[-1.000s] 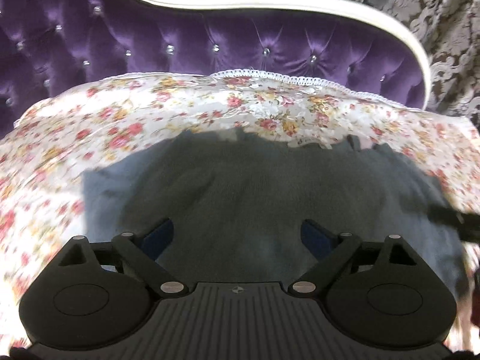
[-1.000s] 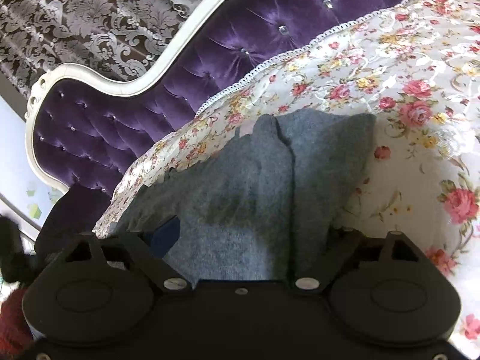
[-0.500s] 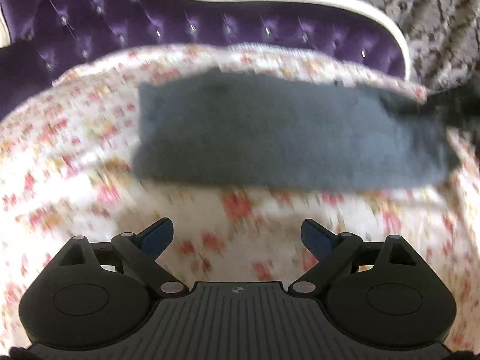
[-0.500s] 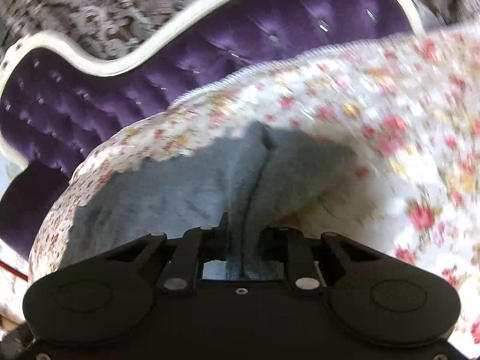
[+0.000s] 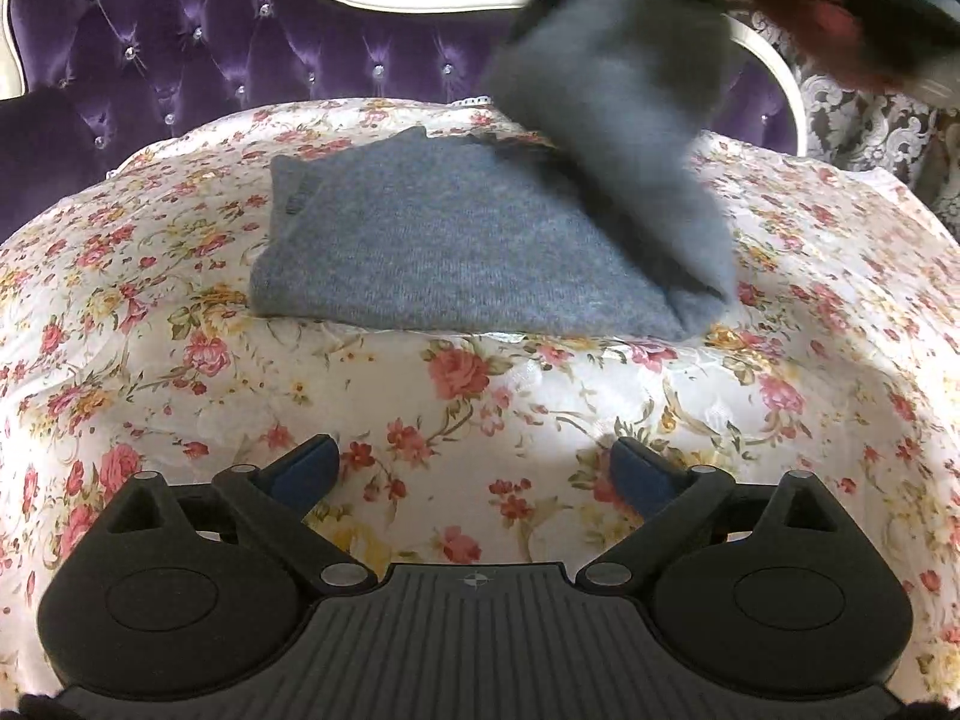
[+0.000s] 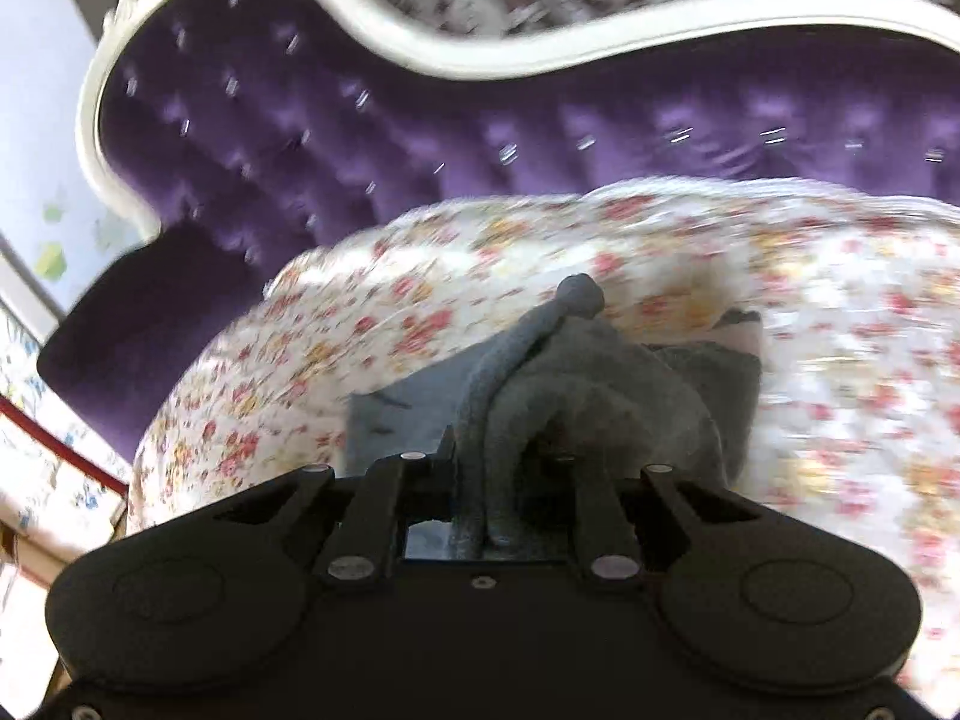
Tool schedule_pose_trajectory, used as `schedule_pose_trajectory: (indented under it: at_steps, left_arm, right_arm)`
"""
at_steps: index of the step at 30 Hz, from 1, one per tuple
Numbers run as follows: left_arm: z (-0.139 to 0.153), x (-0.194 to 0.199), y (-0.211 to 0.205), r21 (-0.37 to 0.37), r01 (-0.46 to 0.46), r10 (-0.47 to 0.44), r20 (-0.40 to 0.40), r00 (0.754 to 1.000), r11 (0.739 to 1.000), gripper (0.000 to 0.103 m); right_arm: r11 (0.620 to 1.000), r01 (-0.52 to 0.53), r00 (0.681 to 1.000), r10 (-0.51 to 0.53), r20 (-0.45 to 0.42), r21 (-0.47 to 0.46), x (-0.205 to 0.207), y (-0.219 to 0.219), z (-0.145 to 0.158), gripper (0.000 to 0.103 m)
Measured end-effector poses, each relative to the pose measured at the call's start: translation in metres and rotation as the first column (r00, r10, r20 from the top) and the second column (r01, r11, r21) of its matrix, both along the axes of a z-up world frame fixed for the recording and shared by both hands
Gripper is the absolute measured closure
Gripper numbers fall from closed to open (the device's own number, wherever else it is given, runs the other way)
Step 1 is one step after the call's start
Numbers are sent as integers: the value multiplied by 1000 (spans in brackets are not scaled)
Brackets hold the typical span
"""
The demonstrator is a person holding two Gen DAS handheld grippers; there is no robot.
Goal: Fold small clothes
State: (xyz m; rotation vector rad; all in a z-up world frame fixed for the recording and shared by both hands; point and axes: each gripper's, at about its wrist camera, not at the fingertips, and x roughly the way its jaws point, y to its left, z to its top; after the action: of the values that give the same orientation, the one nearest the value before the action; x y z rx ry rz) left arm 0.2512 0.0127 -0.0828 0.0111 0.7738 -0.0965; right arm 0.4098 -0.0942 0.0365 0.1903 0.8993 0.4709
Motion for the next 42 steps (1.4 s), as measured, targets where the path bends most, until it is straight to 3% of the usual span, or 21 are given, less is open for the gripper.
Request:
schedule_pose_trajectory:
  at_steps: [7,9,11,12,15,18,25,27,31,38,42]
  left_arm:
    - [-2,-4,-1,-8,-7,7,10,1000,1000,5]
    - [-2,-5,-1,-10,-8,8,13,1000,1000,5]
    - [-2,-6,-1,-12,-9,9,15,1000,1000,5]
    - [-2,-7,0,-13,-9,9,16,1000,1000,5]
    - [-2,-7,1,-13,-8,8,18,1000,1000,5]
    - [-2,-8,1,-12,-8,9,19,1000,1000,5]
    - [4,-10,3,-20,0,0,10,1000,1000,6]
    - [10,-14,9,-67,-14,15,14,1000,998,12]
    - [34,-20,31,-150,-27,35,52,998,988,12]
    - [94,8,92,-181,-86,109,122,987,980,12]
    - [117,44,118,-219,-84,109,102,989,972,15]
  right_arm:
    - [982,-87,995,79,-53,-167,6,80,-34,75]
    - [974,-125,991,112,-76,-188,3,93,-40,62]
    - [972,-179,983,170,-75,-149,-1,98,-39,52]
    - [971,-210,977,204,-66,-111,-3,100,-36,51]
    - [965,-260,965,261,-42,18,-7,93,-21,50]
    - [962,-264,964,265,0,72,-10,76,-1,48]
    - [993,-113,992,112,55,21,-6,6,6,45]
    - [996,-84,994,84,64,9,-7,-8,-1,45]
    - [997,-78,988,81,131,-28,-24,-26,-13,44]
    - [973,-146,910,202,361,-177,-85,-15,-26,45]
    - [940,-181,827,304,473,-289,-123,15,-33,45]
